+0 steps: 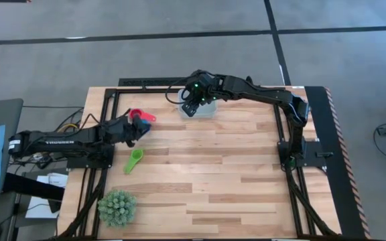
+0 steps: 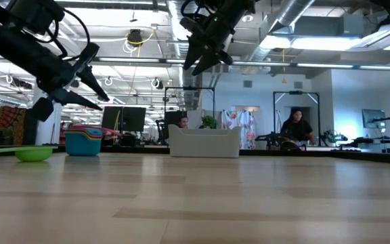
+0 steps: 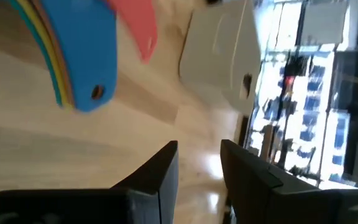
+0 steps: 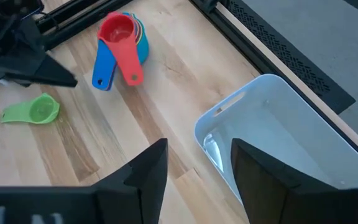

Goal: Nest measuring cups in basket
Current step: Stack the red measuring cup on the blue measuring cup

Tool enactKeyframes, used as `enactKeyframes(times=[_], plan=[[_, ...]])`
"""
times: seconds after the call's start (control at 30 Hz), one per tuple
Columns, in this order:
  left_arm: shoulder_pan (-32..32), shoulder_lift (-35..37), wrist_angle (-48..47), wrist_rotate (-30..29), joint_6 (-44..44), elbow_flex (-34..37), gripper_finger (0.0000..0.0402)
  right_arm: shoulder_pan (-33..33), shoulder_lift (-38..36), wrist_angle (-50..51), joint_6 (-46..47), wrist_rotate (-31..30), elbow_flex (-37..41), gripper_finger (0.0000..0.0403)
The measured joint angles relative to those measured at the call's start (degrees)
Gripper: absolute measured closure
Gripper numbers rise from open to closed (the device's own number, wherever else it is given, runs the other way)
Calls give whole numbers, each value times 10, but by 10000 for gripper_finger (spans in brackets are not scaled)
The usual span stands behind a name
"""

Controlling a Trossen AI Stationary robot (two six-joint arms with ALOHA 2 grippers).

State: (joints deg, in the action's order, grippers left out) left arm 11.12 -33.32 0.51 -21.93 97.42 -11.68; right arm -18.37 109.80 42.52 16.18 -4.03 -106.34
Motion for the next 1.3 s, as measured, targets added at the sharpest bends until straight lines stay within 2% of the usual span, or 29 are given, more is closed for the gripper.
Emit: enactKeyframes(times=[0.17, 0.33, 0.47, 0.57, 0.7, 0.8, 1.03, 1.1, 1.17, 1.3], plan=[[-8, 13, 0, 17, -5, 0, 294, 0, 0, 5, -1, 0, 0, 207], [-9, 55, -25, 54, -40, -20, 295, 1, 1, -2, -1, 2, 1, 203], [-9, 80, -173, 66, -95, -98, 314, 7, 32, -97, 3, 68, 21, 209], [-9, 76, -321, 88, -183, -174, 340, 15, 79, -185, 16, 118, 13, 227], [-9, 44, -491, 145, -275, -243, 377, 15, 157, -203, 43, 143, -55, 267], [-9, 17, -558, 168, -306, -263, 397, 13, 225, -192, 62, 163, -126, 303], [-9, -27, -593, 200, -333, -265, 388, 13, 348, -147, 74, 177, -288, 370], [-9, -36, -597, 200, -333, -265, 385, 11, 358, -179, 86, 176, -277, 385], [-9, -40, -603, 200, -332, -265, 384, 6, 362, -169, 98, 170, -272, 394], [-9, -42, -602, 200, -331, -265, 383, 3, 375, -182, 98, 135, -275, 393]])
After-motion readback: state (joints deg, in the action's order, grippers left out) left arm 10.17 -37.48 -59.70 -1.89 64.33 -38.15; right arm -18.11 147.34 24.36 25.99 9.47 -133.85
